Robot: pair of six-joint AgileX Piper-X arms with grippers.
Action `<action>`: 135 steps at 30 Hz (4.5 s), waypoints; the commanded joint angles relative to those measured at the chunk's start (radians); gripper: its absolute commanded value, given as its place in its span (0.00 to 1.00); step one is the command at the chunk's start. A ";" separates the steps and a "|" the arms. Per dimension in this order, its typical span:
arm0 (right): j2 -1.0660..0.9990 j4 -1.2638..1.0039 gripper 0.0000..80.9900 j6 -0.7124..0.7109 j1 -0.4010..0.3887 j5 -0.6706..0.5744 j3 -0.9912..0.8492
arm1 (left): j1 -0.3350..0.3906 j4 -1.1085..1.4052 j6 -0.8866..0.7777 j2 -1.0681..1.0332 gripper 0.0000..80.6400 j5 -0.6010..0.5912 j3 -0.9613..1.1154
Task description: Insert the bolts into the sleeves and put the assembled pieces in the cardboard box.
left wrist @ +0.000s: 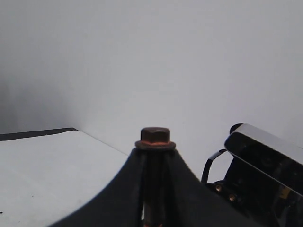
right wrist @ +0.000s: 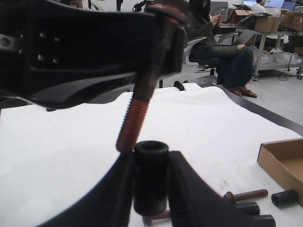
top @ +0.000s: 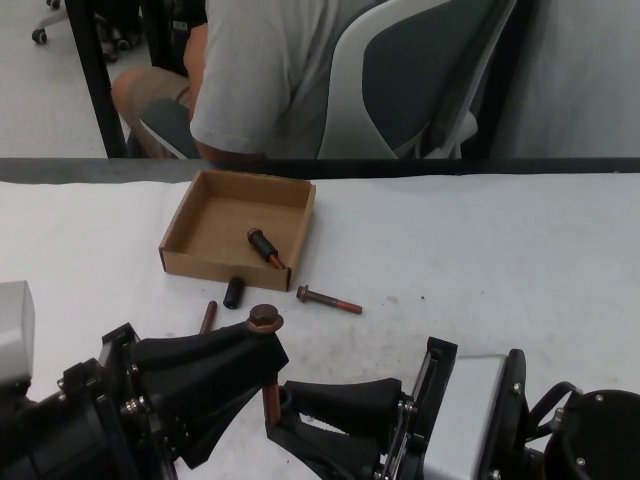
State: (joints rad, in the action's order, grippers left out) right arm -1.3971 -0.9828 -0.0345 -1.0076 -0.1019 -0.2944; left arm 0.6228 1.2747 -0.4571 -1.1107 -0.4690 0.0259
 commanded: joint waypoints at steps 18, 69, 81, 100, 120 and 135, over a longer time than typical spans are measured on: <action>0.008 -0.017 0.00 0.155 -0.002 -0.017 -0.007 | 0.006 0.047 -0.020 0.001 0.01 -0.041 0.003; 0.033 0.050 0.00 0.094 0.000 -0.012 -0.006 | 0.004 -0.005 -0.035 0.001 0.01 0.034 0.003; 0.036 0.059 0.00 0.125 0.000 -0.062 -0.006 | 0.004 0.008 -0.034 0.001 0.01 0.034 0.003; 0.097 0.059 0.00 0.142 0.000 -0.062 -0.006 | 0.004 -0.015 -0.034 0.001 0.01 0.034 0.003; 0.100 -0.002 0.00 0.193 0.000 -0.022 -0.022 | 0.004 -0.015 -0.015 0.001 0.26 -0.056 0.003; 0.124 -0.002 0.00 0.181 0.000 -0.016 -0.042 | -0.013 -0.065 -0.040 0.001 0.67 -0.044 0.003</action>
State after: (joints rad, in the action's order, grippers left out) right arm -1.2966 -0.9422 0.1467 -1.0076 -0.1233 -0.3212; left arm 0.6004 1.2302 -0.5144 -1.1107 -0.5212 0.0280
